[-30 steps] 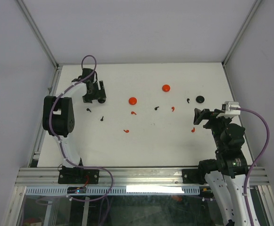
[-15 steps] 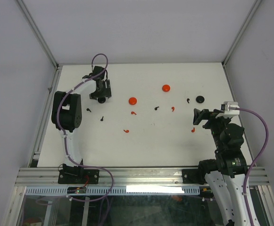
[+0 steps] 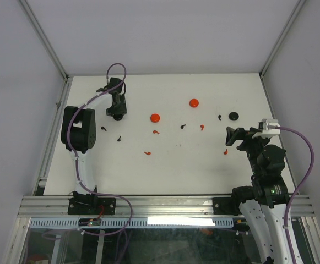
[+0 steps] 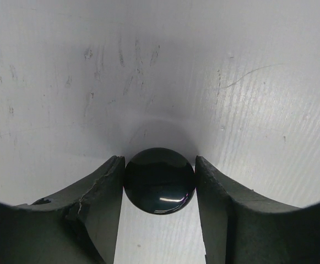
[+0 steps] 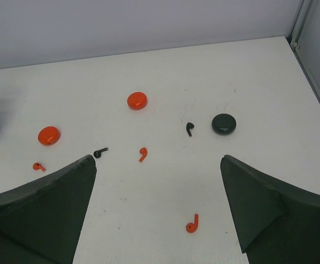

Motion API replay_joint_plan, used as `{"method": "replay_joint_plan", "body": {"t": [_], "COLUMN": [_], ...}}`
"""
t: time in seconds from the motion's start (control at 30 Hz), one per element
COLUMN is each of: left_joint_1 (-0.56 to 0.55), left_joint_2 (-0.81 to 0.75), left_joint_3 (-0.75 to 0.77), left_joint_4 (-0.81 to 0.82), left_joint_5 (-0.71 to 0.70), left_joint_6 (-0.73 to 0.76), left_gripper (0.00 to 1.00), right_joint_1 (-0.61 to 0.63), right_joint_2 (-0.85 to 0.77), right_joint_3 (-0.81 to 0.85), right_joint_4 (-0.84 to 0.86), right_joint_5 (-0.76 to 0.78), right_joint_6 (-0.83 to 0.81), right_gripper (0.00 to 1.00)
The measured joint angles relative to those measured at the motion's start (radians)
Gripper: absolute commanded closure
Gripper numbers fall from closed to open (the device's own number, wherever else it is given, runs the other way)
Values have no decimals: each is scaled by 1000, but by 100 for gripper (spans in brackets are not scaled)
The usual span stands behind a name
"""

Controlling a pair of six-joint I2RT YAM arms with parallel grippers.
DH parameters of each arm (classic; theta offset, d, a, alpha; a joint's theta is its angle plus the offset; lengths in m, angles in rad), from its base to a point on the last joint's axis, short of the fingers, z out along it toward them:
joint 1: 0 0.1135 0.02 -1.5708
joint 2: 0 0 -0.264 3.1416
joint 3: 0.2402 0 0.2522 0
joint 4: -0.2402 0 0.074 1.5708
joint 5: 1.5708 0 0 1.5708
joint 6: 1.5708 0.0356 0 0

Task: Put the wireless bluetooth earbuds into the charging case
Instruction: Pick up the charging case at the center of the board.

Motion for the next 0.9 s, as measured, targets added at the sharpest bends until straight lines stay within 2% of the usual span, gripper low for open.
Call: {"method": "replay_joint_plan", "body": {"t": [0.17,0.4,0.63,0.9], "left_joint_1": [-6,-29,-85,-185], "left_joint_2": [-1,-74,-261,-495], "left_joint_3": [-3,-87,-156,-264], "left_joint_4": [10,38,59,141], "left_joint_5": [0,33,56,37], "left_joint_6": [-6,-53,-119,-198], "left_gripper": [63,75,80,87], "right_joint_1": [0,0,0,0], "right_joint_2": [0,0,63,219], "right_joint_3": [0,-6,0,40], "right_joint_4": [0,22,28,41], "right_joint_5": [-21,-45,-88,-241], "right_joint_6": [0,5,44,73], "right_gripper": [1,1,1,1]}}
